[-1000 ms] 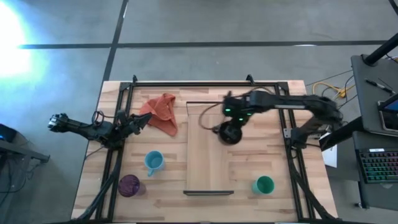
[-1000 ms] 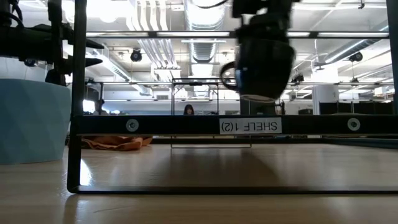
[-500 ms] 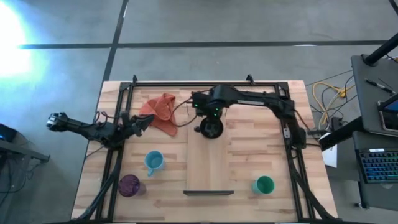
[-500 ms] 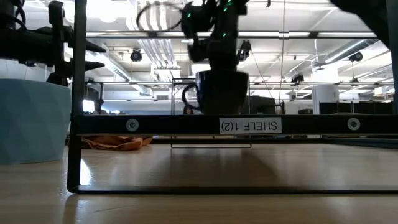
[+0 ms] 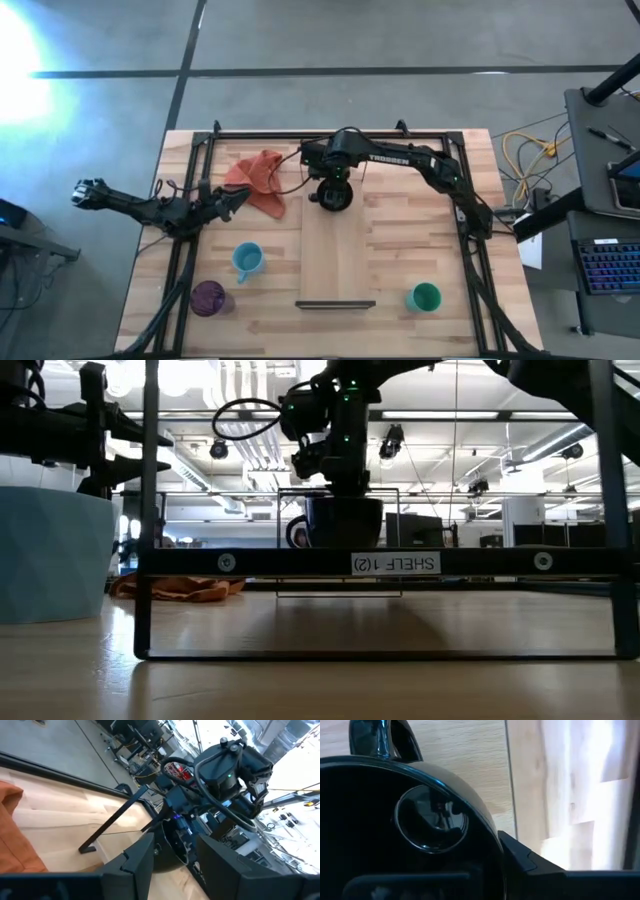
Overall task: Stack small to large cups/mugs on shelf
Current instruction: Put the black mug on the shelf
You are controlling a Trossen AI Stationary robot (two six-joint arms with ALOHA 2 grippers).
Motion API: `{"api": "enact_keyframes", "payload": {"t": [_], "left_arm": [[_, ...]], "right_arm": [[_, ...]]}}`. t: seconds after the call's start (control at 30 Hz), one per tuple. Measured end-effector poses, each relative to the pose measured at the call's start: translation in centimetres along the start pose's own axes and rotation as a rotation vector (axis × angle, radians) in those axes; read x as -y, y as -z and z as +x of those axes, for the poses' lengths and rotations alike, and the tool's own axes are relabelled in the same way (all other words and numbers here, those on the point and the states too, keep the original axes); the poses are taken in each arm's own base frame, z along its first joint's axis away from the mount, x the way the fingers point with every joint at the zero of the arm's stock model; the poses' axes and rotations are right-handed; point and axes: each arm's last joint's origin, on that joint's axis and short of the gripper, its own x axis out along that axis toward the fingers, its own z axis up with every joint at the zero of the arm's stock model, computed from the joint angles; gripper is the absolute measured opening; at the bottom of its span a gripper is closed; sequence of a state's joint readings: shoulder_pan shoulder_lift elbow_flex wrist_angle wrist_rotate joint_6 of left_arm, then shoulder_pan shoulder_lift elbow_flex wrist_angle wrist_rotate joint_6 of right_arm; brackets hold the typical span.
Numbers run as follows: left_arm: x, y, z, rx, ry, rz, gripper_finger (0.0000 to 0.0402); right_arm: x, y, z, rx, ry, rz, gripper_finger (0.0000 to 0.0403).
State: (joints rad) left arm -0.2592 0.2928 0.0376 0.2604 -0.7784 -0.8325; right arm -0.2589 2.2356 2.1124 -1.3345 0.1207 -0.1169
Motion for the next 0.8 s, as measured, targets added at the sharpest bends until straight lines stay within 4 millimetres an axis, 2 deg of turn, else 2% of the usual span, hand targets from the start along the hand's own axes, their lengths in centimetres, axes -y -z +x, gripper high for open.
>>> {"api": "enact_keyframes", "payload": {"t": [0.17, 0.37, 0.8], "left_arm": [[-0.02, 0.03, 0.01, -0.002, -0.002, 0.003, 0.0134], [-0.07, 0.08, 0.01, -0.005, -0.006, 0.009, 0.0134], [-0.12, 0.19, 0.06, -0.01, -0.012, 0.016, 0.0134]], "right_arm": [[0.82, 0.13, -0.08, 0.0, -0.017, 0.06, 0.0072], [0.47, 0.43, -0.17, -0.033, -0.024, 0.066, 0.0111], [0.58, 0.57, -0.57, -0.031, 0.02, 0.105, 0.014]]}}
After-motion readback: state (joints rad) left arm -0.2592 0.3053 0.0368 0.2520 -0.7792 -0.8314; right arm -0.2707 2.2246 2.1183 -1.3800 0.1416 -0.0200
